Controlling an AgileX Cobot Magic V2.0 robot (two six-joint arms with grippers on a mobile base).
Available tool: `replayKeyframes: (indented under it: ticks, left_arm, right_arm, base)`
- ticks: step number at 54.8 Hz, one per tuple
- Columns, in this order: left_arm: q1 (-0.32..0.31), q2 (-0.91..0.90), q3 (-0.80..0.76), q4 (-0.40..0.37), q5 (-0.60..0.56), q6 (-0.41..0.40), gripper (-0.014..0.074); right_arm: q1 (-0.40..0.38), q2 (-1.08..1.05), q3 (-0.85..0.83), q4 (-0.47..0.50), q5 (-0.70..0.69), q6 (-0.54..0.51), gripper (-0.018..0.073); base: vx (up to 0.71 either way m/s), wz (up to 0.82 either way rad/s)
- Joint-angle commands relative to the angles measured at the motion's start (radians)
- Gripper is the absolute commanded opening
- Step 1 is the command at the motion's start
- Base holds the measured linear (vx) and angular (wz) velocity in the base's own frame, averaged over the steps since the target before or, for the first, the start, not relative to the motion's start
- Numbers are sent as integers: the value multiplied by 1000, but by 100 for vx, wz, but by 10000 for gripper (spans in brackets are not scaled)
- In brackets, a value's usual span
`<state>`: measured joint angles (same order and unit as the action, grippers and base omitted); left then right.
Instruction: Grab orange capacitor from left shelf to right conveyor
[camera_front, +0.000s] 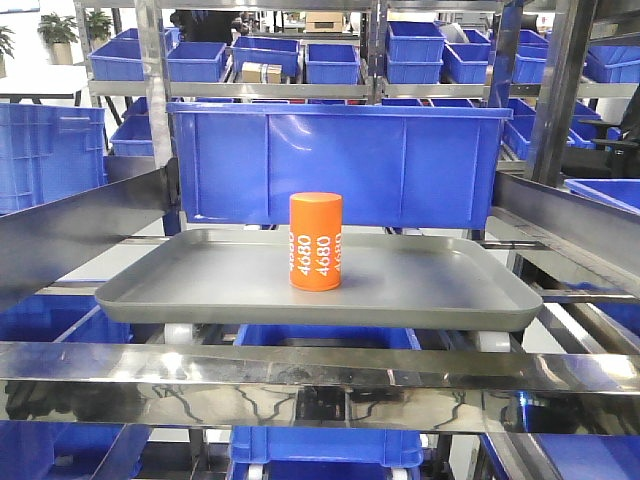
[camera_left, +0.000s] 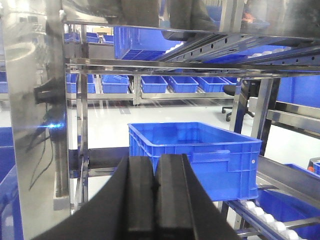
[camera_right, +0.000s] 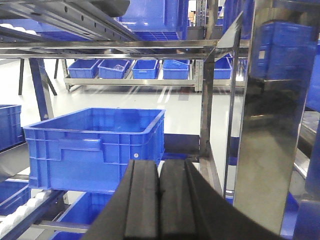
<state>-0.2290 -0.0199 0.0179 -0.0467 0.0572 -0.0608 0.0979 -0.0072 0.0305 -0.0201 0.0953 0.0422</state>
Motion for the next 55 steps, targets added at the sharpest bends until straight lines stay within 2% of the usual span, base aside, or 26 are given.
replayKeyframes:
  ticks: [1, 14, 26, 31, 36, 41, 47, 55]
  left_arm:
    - [-8, -5, -30, -5, -81, -6, -6]
    - [-8, -5, -30, -5, -81, -6, -6]
    - [-8, -5, -30, -5, -81, -6, -6]
    - [-8, -5, -30, -5, -81, -6, -6]
    - [-8, -5, -30, -5, -81, -6, -6]
    - [-8, -5, -30, -5, -81, -6, -6]
    - [-8, -5, -30, -5, -81, -6, -6]
    - [-8, -5, -30, -5, -81, -6, -6]
  right_arm:
    - [-4, -10, 10, -2, -90, -11, -8]
    - [-4, -10, 10, -2, -90, -11, -8]
    - [-4, -10, -44, 20, -185, -9, -8]
    - [-4, -7, -178, 35, -133, -12, -8]
    - [-4, 47, -356, 0, -70, -42, -8]
    - [-4, 175, -584, -36, 13, -64, -8]
    - [-4, 380, -832, -37, 127, -67, -8]
    - [-4, 595, -1051, -28, 191, -67, -8]
  base:
    - [0, 0]
    - [0, 0]
    - [0, 0]
    - [0, 0]
    - [0, 0]
    - [0, 0]
    - [0, 0]
    - [0, 0]
